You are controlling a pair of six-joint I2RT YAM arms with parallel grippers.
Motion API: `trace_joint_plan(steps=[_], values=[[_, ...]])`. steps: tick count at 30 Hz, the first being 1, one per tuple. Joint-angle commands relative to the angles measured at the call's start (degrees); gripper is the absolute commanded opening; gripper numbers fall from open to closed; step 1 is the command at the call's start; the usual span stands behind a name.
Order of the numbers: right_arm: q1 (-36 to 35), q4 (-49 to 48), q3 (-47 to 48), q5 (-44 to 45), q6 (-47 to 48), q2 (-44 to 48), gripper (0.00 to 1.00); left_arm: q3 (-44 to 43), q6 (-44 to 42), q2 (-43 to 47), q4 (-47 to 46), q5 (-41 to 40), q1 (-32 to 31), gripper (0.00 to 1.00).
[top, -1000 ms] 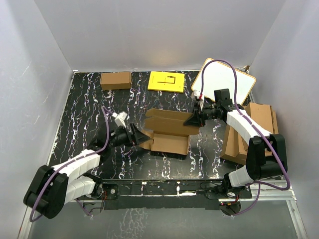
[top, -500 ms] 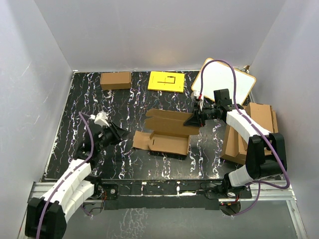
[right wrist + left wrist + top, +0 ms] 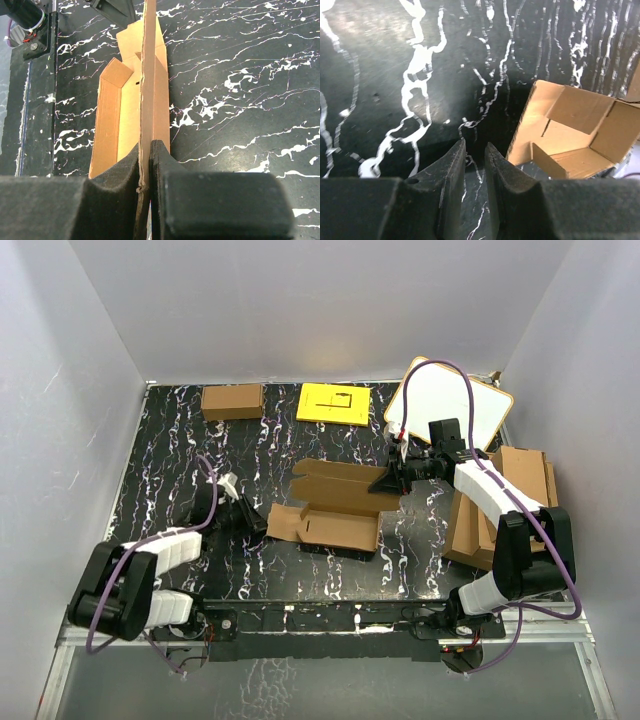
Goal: Fold the paper box
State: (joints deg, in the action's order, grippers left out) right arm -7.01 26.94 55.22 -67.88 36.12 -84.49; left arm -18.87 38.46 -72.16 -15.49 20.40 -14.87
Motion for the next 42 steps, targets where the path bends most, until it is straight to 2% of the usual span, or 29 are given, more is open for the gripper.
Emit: trace_joint_plan(steps=[1,8,17,31,42], values=[[0.0,-1.3,0.4,-2.6,1.6,0.5,0.08,-1.2,-0.4,-4.5,-8.5,9.2,-0.5,0.23],[0.0,-1.1,0.4,-3.0,1.7,0.3,0.08,0.1,2.8,-8.5,-18.7,15.9,-1.7,0.25],[0.0,-1.0,0.3,-3.3,1.9,0.4,0.08,2.0,6.5,-8.8,-26.3,19.4,-2.5,0.32],[0.0,-0.8,0.3,-3.4,1.9,0.4,0.08,1.5,8.7,-9.6,-28.5,19.2,-5.8,0.45],[0.0,-0.8,0.4,-3.5,2.0,0.5,0.08,-1.7,8.7,-13.0,-27.7,15.4,-10.2,0.48]])
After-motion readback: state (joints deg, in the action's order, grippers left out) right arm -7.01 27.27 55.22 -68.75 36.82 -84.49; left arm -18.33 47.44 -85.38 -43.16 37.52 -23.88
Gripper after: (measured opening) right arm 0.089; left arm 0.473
